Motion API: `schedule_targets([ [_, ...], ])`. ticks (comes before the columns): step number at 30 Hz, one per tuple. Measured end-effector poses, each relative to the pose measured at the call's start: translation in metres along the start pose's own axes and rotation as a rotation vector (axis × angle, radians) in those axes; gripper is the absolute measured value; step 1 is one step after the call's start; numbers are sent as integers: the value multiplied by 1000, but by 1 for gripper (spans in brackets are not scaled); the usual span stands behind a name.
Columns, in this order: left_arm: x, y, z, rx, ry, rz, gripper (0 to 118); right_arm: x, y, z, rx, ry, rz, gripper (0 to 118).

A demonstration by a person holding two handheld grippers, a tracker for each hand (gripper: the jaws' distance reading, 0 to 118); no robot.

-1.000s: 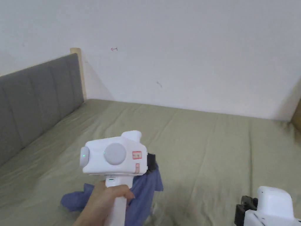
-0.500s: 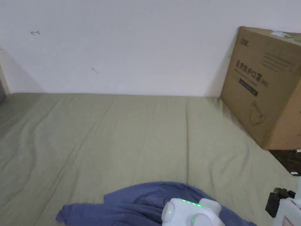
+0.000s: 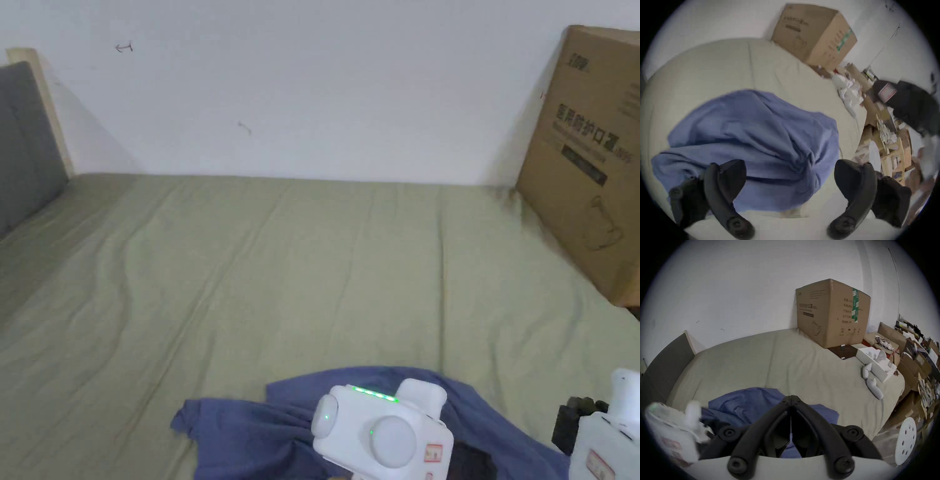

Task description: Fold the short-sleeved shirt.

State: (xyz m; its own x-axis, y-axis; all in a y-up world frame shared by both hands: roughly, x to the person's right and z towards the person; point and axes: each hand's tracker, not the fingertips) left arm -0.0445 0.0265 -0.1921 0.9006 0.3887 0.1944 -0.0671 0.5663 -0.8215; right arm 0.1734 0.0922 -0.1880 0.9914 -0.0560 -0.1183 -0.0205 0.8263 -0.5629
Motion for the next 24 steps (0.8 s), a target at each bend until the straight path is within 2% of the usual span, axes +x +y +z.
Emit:
schedule_targets([
  [1, -11, 1, 16, 11, 18, 27, 109, -5, 0, 0, -3, 12, 2, 0],
  [2, -22, -1, 29, 25, 48, 54, 97, -9, 0, 0, -4, 28, 6, 0],
  [3, -37, -7, 42, 45, 82, 78, 75, -15, -2, 0, -6, 43, 8, 0],
  [5, -63, -28, 58, 75, 191, 105, 0, -25, -5, -1, -18, 69, 20, 0],
  [7, -93, -55, 64, 29, 309, 168, 0, -36, -12, -3, -28, 100, 49, 0],
  [11, -146, -97, 80, 1, 279, 357, 0, -54, -24, -17, -80, 138, 78, 0],
  [15, -183, -87, 102, 84, 382, 411, 3, -69, -32, -30, -114, 157, 93, 0],
  [16, -193, -80, 105, 90, 402, 431, 14, -71, -33, -33, -121, 160, 100, 0],
  [17, -199, -68, 108, 87, 420, 433, 41, -74, -35, -36, -129, 162, 109, 0],
  [18, -210, -56, 108, 79, 431, 431, 63, -76, -36, -40, -140, 163, 119, 0],
  [19, -222, -45, 107, 86, 439, 434, 82, -78, -38, -43, -150, 164, 127, 0],
  [20, -232, -36, 104, 92, 452, 436, 94, -79, -39, -46, -155, 162, 130, 0],
  [24, -266, -7, 80, 43, 496, 491, 93, -79, -44, -56, -183, 160, 137, 0],
])
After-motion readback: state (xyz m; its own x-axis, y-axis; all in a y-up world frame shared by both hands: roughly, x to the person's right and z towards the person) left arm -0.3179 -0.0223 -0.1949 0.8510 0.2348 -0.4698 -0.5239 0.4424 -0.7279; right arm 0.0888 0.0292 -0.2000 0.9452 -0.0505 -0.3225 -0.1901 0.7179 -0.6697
